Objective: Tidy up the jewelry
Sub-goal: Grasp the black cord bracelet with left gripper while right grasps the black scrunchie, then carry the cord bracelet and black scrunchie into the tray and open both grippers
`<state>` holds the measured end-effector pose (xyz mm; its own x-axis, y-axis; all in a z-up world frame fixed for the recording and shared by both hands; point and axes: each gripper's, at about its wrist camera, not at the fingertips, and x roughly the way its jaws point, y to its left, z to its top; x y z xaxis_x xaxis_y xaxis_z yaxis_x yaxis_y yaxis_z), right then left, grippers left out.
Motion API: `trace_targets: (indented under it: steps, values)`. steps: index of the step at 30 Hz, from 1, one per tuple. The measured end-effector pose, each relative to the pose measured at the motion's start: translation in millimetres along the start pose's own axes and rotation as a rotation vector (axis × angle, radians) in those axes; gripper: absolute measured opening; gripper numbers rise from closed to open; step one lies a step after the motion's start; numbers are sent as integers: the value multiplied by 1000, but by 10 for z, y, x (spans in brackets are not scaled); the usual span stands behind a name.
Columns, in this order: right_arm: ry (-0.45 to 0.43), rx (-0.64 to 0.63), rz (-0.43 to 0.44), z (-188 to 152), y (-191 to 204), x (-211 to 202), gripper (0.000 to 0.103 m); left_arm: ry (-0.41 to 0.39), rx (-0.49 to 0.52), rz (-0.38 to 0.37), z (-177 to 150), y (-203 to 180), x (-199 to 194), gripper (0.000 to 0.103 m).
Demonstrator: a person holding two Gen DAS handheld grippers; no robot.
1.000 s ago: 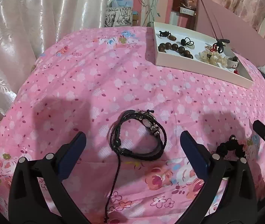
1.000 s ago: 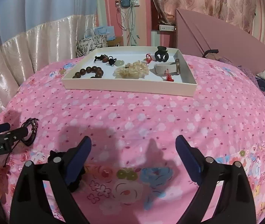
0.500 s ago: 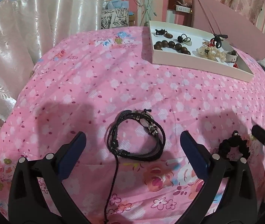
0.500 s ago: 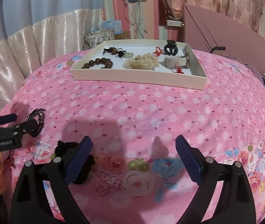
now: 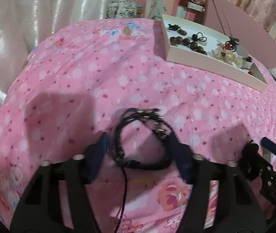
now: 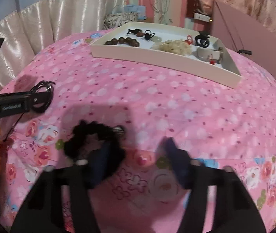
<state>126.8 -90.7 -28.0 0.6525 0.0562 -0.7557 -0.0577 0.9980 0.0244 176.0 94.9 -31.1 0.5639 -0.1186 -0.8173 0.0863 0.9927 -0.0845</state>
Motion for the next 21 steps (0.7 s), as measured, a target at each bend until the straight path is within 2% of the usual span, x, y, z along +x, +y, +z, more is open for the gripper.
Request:
trace_targets:
  steps: [2, 3, 5, 6, 8, 12, 16, 21]
  values:
    - [-7, -27, -16, 33, 25, 15, 23, 11, -9, -31, 44, 28, 19, 45]
    - [-3, -31, -9, 52, 19, 30, 18, 14, -27, -51, 64, 62, 31, 43]
    - [7, -31, 6, 100, -16, 56, 10, 17, -35, -74, 82, 81, 38, 31]
    - [10, -32, 6, 127, -36, 69, 9, 20, -35, -84, 96, 73, 46, 28]
    - [17, -25, 13, 183, -93, 97, 8, 31, -17, -128, 127, 18, 71, 7]
    - [25, -1, 32, 282, -221, 141, 8, 23, 27, -101, 184, -107, 91, 7]
    - [6, 10, 20, 385, -351, 122, 7, 13, 26, -126, 282, -173, 64, 6]
    - [-51, 48, -19, 678, -654, 35, 7, -53, 142, -144, 643, -581, -131, 6]
